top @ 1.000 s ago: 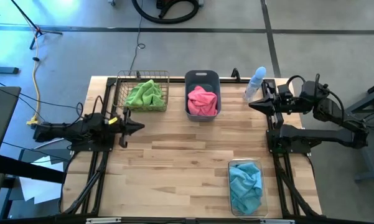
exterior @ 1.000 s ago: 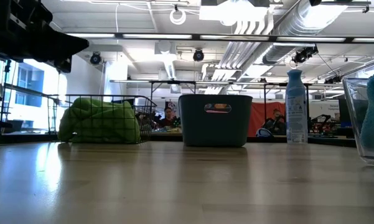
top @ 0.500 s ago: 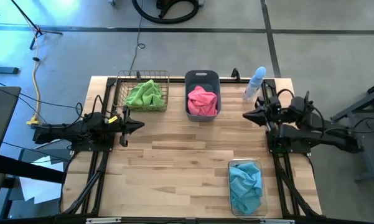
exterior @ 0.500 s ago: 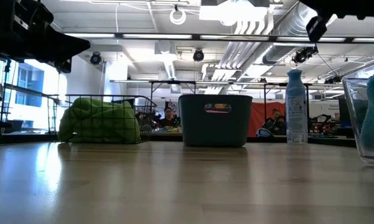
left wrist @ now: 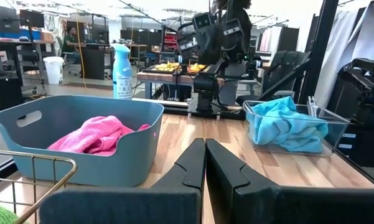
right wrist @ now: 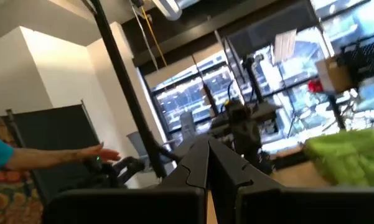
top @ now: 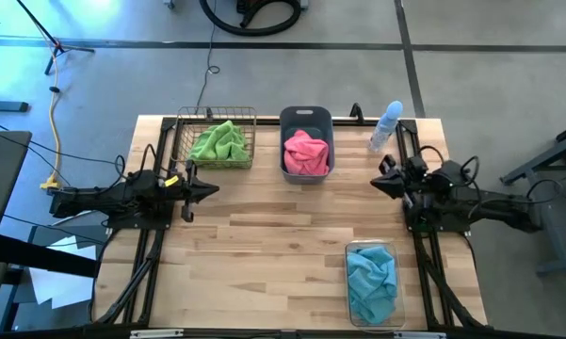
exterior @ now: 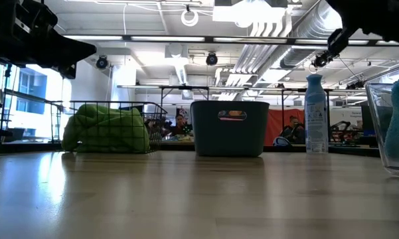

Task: Sort microfiber towel by color & place in baskets
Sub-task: Return to Home Position

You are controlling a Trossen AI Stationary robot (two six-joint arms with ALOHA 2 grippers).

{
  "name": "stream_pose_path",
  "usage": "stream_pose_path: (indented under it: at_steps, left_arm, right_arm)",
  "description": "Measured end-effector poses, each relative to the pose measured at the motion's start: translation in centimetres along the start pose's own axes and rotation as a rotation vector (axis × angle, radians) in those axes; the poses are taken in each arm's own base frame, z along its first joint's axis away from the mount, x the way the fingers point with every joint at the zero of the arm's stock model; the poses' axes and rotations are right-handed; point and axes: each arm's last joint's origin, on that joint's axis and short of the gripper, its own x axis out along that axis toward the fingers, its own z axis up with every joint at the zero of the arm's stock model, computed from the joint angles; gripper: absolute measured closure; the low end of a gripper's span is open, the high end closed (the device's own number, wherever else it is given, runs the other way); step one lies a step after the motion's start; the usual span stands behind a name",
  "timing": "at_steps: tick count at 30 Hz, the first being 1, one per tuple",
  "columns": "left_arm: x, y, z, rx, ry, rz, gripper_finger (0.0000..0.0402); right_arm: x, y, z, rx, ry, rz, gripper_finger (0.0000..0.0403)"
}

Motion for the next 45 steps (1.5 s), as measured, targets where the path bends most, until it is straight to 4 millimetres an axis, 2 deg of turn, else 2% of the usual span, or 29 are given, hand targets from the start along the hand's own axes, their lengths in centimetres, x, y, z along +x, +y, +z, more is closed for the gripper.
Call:
stream_pose_path:
  at_steps: [6, 14, 22, 29, 39, 45]
  left_arm:
    - [0.0, 0.0, 0.0, 0.0, 0.003, 0.0, 0.0401]
    - [0.0, 0.0, 0.0, 0.0, 0.003, 0.0, 0.0401]
    - [0.0, 0.0, 0.0, 0.0, 0.004, 0.0, 0.0401]
    - [0.0, 0.0, 0.0, 0.0, 0.005, 0.0, 0.0401]
    - [0.0, 0.0, -0.1, 0.0, 0.012, 0.001, 0.0401]
    - [0.0, 0.0, -0.3, 0.001, 0.035, 0.002, 0.0401]
  right_arm:
    - [-0.3, -0.4, -2.3, 0.096, 0.032, 0.018, 0.0403]
    - [-0.2, 0.1, -2.8, 0.057, 0.049, 0.061, 0.0403]
    - [-0.1, 0.6, -3.1, 0.095, 0.061, 0.072, 0.0403]
    - [-0.3, 0.8, -4.9, 0.097, 0.096, 0.011, 0.0403]
    - [-0.7, 0.4, -5.4, -0.087, 0.152, -0.028, 0.0403]
    - [-1.4, -0.2, -6.1, -0.092, 0.23, -0.095, 0.0403]
